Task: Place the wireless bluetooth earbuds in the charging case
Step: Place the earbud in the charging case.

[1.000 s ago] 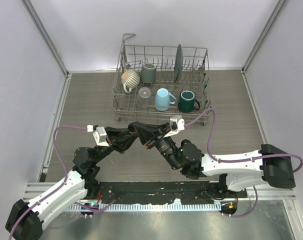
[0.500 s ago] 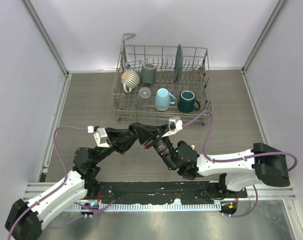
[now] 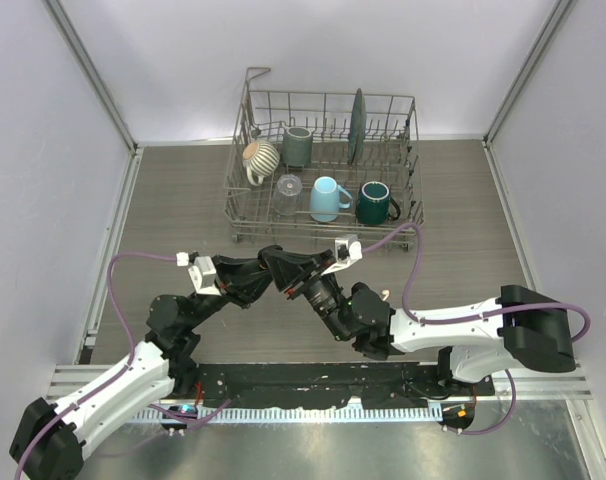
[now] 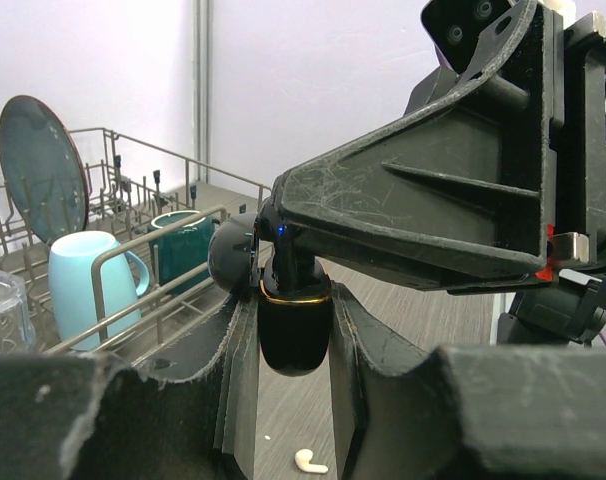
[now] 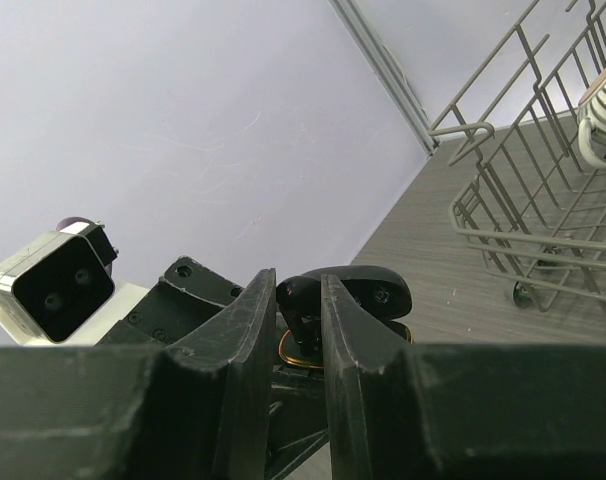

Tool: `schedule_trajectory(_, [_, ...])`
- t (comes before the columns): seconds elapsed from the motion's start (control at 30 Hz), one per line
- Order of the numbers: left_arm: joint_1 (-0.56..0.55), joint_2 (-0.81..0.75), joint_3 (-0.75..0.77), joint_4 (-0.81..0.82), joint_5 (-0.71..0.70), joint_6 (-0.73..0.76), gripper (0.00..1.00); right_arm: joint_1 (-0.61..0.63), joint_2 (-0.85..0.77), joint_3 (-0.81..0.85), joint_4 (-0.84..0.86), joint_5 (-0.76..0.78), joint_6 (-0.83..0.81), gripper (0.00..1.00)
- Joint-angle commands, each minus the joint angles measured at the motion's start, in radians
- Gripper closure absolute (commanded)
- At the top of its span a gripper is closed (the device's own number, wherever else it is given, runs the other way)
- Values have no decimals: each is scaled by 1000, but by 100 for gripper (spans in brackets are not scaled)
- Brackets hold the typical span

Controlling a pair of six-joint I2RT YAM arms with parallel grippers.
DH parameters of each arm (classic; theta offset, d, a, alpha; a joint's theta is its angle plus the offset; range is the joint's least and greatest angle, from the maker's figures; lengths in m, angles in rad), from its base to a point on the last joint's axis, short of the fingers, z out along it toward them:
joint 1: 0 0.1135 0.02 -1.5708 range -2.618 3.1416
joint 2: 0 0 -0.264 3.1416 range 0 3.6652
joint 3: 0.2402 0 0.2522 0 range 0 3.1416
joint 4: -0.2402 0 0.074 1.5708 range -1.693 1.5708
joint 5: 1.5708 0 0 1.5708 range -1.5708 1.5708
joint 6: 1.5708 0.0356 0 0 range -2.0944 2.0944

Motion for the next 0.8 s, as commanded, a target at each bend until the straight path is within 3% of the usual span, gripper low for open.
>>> schedule_trajectory(0.0, [-7,-18,36,53,-19,29,100,10,19,18,25,-15,30,99])
schedule_trajectory(0.6, [-7,-50,29,42,-68,49,100,55,4,15,-122,8,16,99])
schedule_trajectory(0.77, [-9,-56,31,32,-66,52,100,55,-5,25,-169,20,40,84])
